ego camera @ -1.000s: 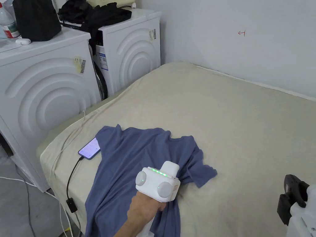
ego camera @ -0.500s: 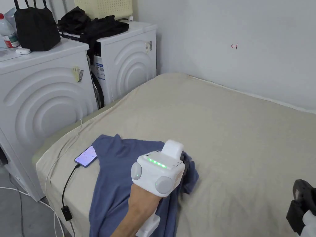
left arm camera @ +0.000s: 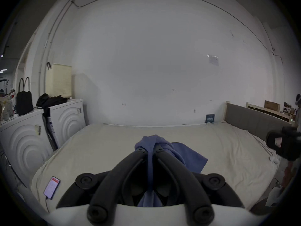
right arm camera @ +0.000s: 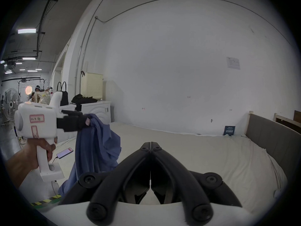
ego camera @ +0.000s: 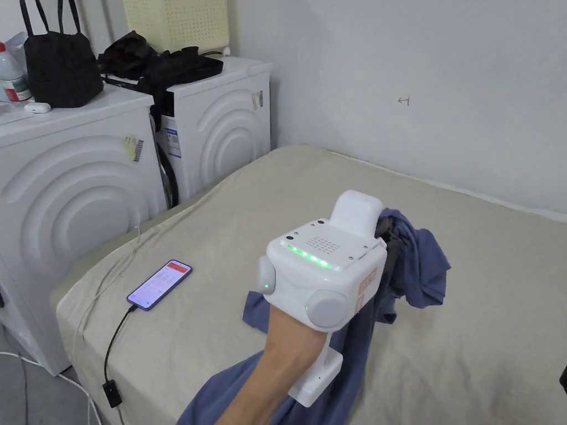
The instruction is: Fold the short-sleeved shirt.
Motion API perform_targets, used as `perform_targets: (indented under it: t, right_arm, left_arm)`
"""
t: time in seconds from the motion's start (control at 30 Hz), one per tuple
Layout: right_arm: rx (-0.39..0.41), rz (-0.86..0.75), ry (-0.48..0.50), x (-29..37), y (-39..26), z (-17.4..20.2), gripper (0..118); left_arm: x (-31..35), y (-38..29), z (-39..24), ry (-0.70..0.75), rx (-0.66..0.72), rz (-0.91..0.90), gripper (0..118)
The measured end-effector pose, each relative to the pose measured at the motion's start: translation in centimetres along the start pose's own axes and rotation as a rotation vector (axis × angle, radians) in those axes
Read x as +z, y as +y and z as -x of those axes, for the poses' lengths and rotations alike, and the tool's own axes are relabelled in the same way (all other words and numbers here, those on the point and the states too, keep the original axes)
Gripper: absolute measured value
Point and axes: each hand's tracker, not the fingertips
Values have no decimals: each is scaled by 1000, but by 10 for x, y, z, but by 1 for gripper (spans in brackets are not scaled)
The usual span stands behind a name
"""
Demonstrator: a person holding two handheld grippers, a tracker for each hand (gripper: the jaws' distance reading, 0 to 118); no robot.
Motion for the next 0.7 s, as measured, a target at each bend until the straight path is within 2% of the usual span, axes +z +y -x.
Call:
perform_targets:
  t: [0.17,0.3,0.53,0.6,0.7]
  right_arm:
    - [13,-69,-79,24,1,-27,0]
    - [11,-74,-158,46,3,-56,0]
    - [12,-81,-323,97,7,-112,0]
    - [-7,-77,-350,108,3,-127,0]
    - [-25,-60,-396,119,-7,-144,0]
  left_arm:
    - [-7,-7,-80,-128,-62,13,3]
    - [-23,-19,-154,-280,-130,50,3]
    - [-52,-51,-300,-569,-163,149,3]
    - [-58,-64,-339,-594,-218,191,3]
    - [-68,-94,-386,-660,-229,280,4]
